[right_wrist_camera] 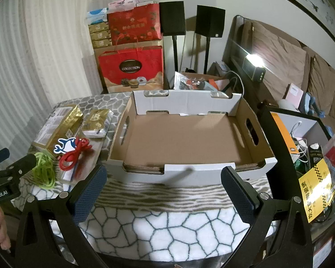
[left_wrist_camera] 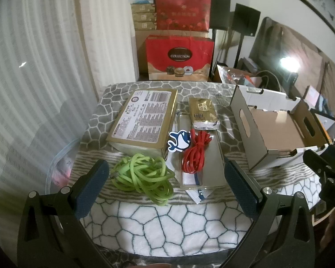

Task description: Organize objects

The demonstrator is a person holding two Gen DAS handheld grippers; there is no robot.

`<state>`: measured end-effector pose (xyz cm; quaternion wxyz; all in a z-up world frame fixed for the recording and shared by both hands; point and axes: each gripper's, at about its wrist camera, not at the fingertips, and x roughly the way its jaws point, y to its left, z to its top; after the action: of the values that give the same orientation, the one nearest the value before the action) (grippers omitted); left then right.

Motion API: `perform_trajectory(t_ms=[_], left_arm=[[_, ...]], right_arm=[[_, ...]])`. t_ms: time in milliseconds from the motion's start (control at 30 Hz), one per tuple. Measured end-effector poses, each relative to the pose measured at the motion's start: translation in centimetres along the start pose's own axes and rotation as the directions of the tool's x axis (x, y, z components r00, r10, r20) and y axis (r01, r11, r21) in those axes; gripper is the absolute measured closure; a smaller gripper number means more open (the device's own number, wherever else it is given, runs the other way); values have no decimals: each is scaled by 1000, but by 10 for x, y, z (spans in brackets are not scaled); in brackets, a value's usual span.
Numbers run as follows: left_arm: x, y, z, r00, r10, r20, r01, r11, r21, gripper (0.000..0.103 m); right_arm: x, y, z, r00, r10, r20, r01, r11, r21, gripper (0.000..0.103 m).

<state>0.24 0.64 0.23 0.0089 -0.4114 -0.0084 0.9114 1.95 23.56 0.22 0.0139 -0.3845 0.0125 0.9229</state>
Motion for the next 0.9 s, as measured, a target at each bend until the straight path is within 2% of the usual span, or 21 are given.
perform_trajectory(t_ms=[900], left_arm=[[3, 2, 0, 1000, -6, -9, 6, 1000, 1, 0]], right_arm=[[2, -3, 0, 1000, 0, 3, 0, 1000, 5, 0]])
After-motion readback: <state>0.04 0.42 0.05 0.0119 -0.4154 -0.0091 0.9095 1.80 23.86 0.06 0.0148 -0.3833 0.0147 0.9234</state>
